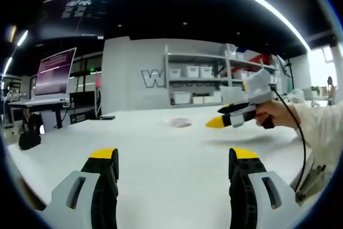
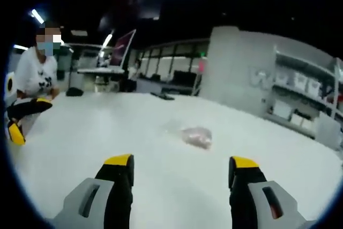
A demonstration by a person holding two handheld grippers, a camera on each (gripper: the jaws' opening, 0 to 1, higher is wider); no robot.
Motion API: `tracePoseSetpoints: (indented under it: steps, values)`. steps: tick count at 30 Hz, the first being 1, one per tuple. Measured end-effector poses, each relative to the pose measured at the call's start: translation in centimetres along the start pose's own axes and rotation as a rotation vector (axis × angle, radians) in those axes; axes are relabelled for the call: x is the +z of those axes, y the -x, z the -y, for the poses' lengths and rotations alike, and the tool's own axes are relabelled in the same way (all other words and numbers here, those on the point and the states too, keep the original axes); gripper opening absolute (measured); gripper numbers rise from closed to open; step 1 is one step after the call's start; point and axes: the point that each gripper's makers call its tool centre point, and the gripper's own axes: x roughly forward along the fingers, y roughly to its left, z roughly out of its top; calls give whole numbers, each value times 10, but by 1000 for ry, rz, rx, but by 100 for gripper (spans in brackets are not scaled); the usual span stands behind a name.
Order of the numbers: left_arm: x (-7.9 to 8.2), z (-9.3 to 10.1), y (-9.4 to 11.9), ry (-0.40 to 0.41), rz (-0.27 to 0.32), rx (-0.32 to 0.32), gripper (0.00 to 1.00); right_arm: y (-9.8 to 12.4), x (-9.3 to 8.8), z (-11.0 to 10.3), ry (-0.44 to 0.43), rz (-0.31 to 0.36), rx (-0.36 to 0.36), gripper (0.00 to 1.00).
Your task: Open the resealable bag by pulling the two sides of the seal apart until the entire bag opening is separated and visibly accessible.
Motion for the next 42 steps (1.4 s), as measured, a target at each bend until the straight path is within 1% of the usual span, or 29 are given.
tracePoseSetpoints:
  steps: [4, 10, 14, 21, 25, 30, 32, 36, 42]
  values:
    - [-1, 0, 0, 2, -2, 0, 84, -4, -1, 5, 30, -11, -24, 72]
    - [-2, -1, 0, 4, -4, 1, 84, -8, -2, 5, 44, -17, -25, 71]
    - [-2, -1, 0, 3, -5, 0, 84, -11, -2, 2, 65, -19, -18, 68]
    - [-1, 0, -1, 0, -3, -3, 84, -17, 0, 3, 129, -21, -31, 66]
    - [0, 1, -2, -1, -3, -6, 84, -21, 2, 5, 193, -31, -47, 66]
    - [-1, 0, -2, -1, -5, -5, 84, -24, 6, 3, 207, -16, -41, 65]
    - [-1, 0, -2, -1, -5, -5, 84, -27, 6, 1, 223, -20, -36, 65]
    - [-1, 1, -3, -1, -5, -9, 84, -35, 5, 3, 271, -30, -51, 65]
    - [-1, -2, -3, 0, -5, -4, 84, -46, 3, 2, 285, -34, -47, 65]
